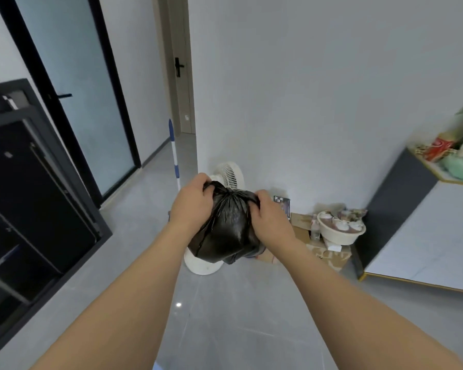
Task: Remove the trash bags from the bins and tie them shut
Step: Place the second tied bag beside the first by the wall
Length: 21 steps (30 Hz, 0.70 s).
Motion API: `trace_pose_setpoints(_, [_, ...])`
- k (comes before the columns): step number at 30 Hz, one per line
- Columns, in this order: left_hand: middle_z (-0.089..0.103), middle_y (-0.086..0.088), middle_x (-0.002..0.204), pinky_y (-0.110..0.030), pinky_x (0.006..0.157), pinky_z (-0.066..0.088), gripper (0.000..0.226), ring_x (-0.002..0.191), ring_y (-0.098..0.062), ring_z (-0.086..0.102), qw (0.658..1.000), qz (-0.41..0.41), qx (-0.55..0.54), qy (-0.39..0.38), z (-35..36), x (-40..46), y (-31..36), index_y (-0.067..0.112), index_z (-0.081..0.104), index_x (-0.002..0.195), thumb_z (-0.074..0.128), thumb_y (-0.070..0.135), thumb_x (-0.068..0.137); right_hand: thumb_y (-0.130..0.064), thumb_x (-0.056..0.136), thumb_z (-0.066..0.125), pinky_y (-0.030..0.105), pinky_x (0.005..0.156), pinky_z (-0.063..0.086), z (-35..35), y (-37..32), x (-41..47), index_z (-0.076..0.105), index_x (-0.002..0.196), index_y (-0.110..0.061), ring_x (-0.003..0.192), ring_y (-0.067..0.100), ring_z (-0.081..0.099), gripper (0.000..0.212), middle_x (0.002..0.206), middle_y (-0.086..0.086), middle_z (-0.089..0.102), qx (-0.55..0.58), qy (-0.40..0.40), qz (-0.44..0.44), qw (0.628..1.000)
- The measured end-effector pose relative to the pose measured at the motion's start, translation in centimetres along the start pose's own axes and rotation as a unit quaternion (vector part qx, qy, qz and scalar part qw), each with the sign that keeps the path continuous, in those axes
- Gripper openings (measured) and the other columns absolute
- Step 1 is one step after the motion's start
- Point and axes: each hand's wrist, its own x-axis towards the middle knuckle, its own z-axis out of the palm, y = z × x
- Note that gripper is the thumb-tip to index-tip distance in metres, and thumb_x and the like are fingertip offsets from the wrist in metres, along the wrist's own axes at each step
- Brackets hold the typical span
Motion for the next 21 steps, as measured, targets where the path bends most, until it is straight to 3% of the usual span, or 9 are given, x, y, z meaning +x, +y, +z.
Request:
trace_pose_setpoints(6, [0.064, 0.000, 0.094, -0.030, 0.073, 0.038, 0.015, 0.087, -0.021, 0.056, 0.997, 0.043, -0.060, -0.039, 3.1, -0.1, 3.1, 0.019, 0.059, 0.100, 0.045, 0.022, 0.097, -0.027, 0.100, 0.037, 0.040, 0.074, 0.047, -3.2, 2.0, -1.8, 0.048, 0.109, -0.015, 0.090, 0.032, 0.059, 0.019, 0.098, 0.009, 0.064, -0.029, 0.051, 0.037, 0.998])
trace_pose_setpoints(11, [0.062, 0.005, 0.089, -0.028, 0.071, 0.035, 0.011, 0.085, -0.018, 0.055, 0.977, 0.122, -0.107, -0.137, 10.7, -0.7, 10.4, 0.022, 0.056, 0.093, 0.046, 0.021, 0.096, -0.030, 0.100, 0.038, 0.041, 0.074, 0.048, -9.7, 7.7, -5.7, 0.049, 0.105, -0.014, 0.088, 0.032, 0.061, 0.019, 0.092, 0.006, 0.063, -0.046, 0.131, 0.135, 0.981])
trace_pose_setpoints(18, [0.063, 0.003, 0.095, -0.033, 0.076, 0.044, 0.015, 0.090, -0.021, 0.056, 0.911, 0.245, -0.158, -0.293, 23.8, -8.4, 25.4, 0.022, 0.058, 0.097, 0.044, 0.023, 0.097, -0.027, 0.098, 0.042, 0.041, 0.074, 0.048, -23.6, 15.2, -16.8, 0.048, 0.106, -0.017, 0.087, 0.031, 0.058, 0.014, 0.089, 0.003, 0.058, -0.132, 0.275, 0.278, 0.911])
trace_pose_setpoints(21, [0.060, 0.004, 0.093, -0.032, 0.073, 0.040, 0.015, 0.089, -0.021, 0.055, 0.873, 0.287, -0.181, -0.350, 28.0, -13.6, 31.9, 0.021, 0.058, 0.100, 0.043, 0.024, 0.098, -0.029, 0.098, 0.043, 0.040, 0.074, 0.048, -29.1, 17.7, -22.4, 0.051, 0.108, -0.016, 0.090, 0.029, 0.058, 0.018, 0.095, 0.005, 0.062, -0.163, 0.323, 0.328, 0.873])
